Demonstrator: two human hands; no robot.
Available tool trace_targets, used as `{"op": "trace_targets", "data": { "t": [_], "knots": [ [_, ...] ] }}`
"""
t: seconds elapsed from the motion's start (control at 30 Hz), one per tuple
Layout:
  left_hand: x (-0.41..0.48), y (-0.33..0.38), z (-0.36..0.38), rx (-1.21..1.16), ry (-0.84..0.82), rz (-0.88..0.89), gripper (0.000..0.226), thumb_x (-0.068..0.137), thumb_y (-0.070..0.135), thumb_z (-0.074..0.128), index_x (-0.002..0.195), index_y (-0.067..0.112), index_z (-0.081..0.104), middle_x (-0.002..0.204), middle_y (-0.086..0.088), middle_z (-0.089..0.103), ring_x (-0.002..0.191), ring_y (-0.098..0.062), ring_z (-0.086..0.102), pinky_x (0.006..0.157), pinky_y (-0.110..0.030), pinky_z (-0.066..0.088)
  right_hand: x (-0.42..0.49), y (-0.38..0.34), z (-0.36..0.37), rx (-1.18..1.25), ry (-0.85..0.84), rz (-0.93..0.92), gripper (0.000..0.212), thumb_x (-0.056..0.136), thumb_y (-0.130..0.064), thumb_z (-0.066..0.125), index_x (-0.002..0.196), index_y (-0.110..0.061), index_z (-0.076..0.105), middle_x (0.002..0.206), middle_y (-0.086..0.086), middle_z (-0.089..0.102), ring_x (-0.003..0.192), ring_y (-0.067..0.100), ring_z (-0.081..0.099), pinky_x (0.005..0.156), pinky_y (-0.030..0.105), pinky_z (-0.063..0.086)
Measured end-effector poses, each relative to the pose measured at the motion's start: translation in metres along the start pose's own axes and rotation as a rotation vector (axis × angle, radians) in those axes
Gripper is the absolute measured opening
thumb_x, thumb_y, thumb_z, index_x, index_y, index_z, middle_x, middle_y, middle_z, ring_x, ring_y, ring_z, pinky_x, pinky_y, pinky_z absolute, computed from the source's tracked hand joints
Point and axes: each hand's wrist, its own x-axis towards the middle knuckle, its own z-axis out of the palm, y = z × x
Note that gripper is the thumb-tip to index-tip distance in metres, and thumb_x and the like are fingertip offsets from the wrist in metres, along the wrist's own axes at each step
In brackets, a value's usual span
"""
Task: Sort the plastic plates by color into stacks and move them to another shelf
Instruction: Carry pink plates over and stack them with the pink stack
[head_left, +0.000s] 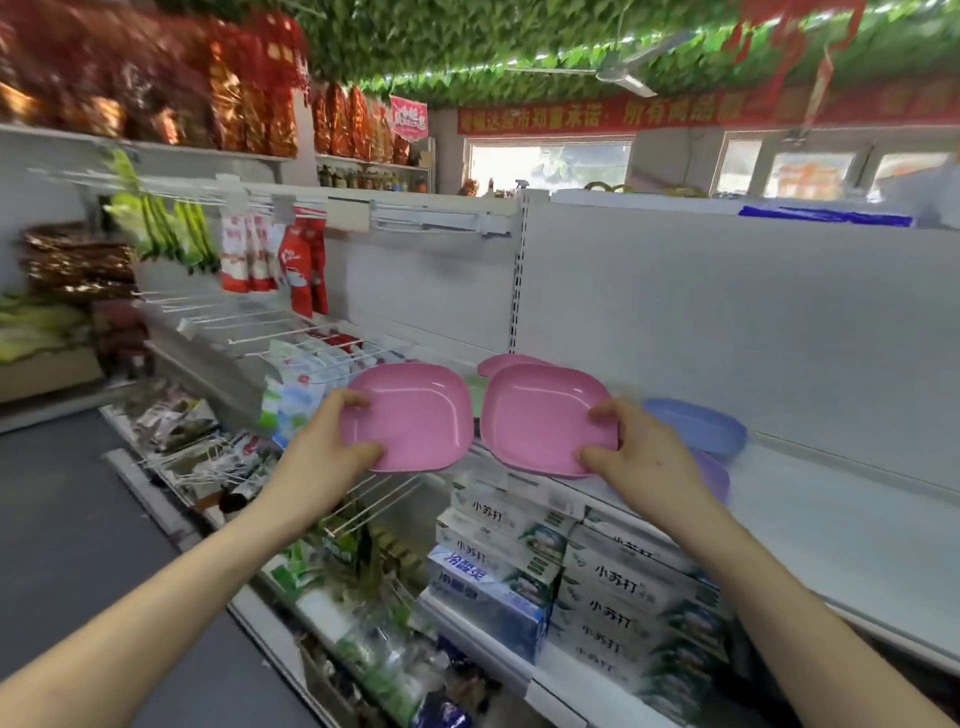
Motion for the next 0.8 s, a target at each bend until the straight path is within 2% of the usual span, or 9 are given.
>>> {"op": "trace_targets", "data": {
  "t": [0.1,0.2,0.3,0.4,0.53,0.63,0.8],
  "knots": [
    [0.023,-0.018,-0.004,-0.016,-0.01,0.003,0.048,0.088,0.022,0.073,0.126,0.038,0.049,0.128,0.008,0.05,0.093,-0.017,0.062,0.072,-0.033,0.047,0.012,-0.006,0.012,-0.017,0.003,0.009,0.041,0.082,-0.032,0.072,0.121,-0.032,0.058,0.095,-0.012,0.06,0.085,0.007,0.057,0.066,0.028,0.043],
    [0.049,-0.025,0.002,-0.029,-0.042,0.031,0.05,0.088,0.022,0.074,0.129,0.037,0.05,0.13,0.011,0.051,0.113,-0.015,0.052,0.088,-0.035,0.041,0.029,-0.007,0.016,-0.035,0.011,0.022,0.041,0.084,-0.032,0.073,0.121,-0.032,0.057,0.095,-0.014,0.058,0.089,0.012,0.059,0.066,0.028,0.041],
    [0.077,-0.024,0.008,-0.046,-0.073,0.056,0.047,0.089,0.024,0.074,0.128,0.037,0.051,0.126,0.014,0.051,0.106,-0.016,0.057,0.089,-0.037,0.045,0.048,-0.005,0.015,-0.058,0.033,0.019,0.04,0.085,-0.032,0.073,0.122,-0.031,0.057,0.103,-0.012,0.058,0.093,0.014,0.057,0.072,0.032,0.042],
    [0.108,-0.021,0.014,-0.064,-0.081,0.076,0.045,0.089,0.023,0.074,0.125,0.037,0.053,0.123,0.011,0.053,0.093,-0.016,0.06,0.08,-0.035,0.049,0.069,-0.003,0.014,-0.075,0.05,0.025,0.042,0.084,-0.031,0.074,0.123,-0.031,0.057,0.107,-0.011,0.06,0.094,0.015,0.058,0.076,0.034,0.045],
    [0.155,-0.018,0.021,-0.045,-0.121,0.137,0.045,0.087,0.02,0.076,0.125,0.036,0.056,0.128,0.008,0.057,0.107,-0.017,0.059,0.085,-0.034,0.048,0.096,-0.004,0.012,-0.082,0.085,0.047,0.044,0.082,-0.029,0.074,0.123,-0.031,0.057,0.107,-0.007,0.063,0.093,0.017,0.059,0.079,0.033,0.045],
    [0.193,-0.013,0.032,-0.069,-0.133,0.166,0.044,0.085,0.022,0.078,0.122,0.037,0.059,0.128,0.006,0.059,0.104,-0.017,0.062,0.084,-0.038,0.054,0.111,0.0,0.012,-0.117,0.121,0.049,0.045,0.083,-0.031,0.074,0.124,-0.032,0.056,0.105,-0.009,0.062,0.095,0.017,0.058,0.08,0.033,0.045],
    [0.241,-0.011,0.07,-0.073,-0.216,0.179,0.043,0.084,0.021,0.078,0.121,0.034,0.06,0.119,0.003,0.06,0.092,-0.02,0.062,0.074,-0.032,0.051,0.121,0.011,0.007,-0.155,0.161,0.118,0.044,0.084,-0.03,0.075,0.125,-0.031,0.058,0.103,-0.011,0.06,0.094,0.016,0.058,0.079,0.031,0.045]
  ]
}}
